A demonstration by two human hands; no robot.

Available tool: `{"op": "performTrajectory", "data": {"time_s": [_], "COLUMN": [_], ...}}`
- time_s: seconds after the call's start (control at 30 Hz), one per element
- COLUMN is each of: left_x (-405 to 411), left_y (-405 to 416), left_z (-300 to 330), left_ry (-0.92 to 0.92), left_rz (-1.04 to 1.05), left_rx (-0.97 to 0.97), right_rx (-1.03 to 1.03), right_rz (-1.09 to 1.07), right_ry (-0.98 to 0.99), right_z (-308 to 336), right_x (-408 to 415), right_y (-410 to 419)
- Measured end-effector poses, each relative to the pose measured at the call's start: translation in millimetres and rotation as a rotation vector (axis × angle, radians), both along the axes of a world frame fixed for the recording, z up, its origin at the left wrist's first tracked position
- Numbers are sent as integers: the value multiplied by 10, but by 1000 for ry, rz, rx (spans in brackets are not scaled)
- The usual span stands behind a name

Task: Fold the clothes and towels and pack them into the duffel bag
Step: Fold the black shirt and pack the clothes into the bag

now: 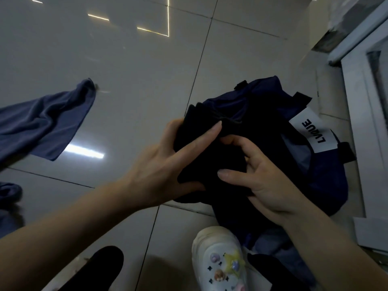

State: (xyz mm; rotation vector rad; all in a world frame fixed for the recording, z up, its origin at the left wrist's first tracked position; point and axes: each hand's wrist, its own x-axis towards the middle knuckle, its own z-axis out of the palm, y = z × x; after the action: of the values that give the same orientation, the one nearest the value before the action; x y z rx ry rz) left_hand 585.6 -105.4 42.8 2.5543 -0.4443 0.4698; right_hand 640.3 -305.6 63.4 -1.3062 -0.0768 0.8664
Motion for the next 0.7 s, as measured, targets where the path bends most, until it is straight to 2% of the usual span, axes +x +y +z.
{"op": "performTrajectory", "data": {"time_s": [0.1, 0.17, 0.3, 0.37, 0.47, 0.53, 0.6, 0.7], "left_x": [35, 85, 241, 354, 675, 950, 1152, 1298], "left_y": [24, 44, -60, -161, -254, -338, -461, -708], "left_z": [35, 3, -99, -123, -117, -179, -253, -428], "left_ry": [55, 168, 486, 615, 772, 649, 490, 446], "left_rz": [33, 41, 76, 37, -88, -83, -163, -519], "left_rx": [-96, -199, -417, -408, -231, -34, 261, 817], "right_rx": [24, -17, -253, -348, -561, -740, -911, -1175], "right_rz": [37, 37, 103, 131, 75, 62, 179, 522], "right_ry": [-32, -89, -364, -435, -558, -615, -641, -700], "right_z": [51, 64, 73, 36, 0, 38, 83, 11], "right_x": [51, 56, 30, 87, 352, 605, 879, 1277], "right_y": [4, -2, -56, -156, -432, -645, -778, -787]}}
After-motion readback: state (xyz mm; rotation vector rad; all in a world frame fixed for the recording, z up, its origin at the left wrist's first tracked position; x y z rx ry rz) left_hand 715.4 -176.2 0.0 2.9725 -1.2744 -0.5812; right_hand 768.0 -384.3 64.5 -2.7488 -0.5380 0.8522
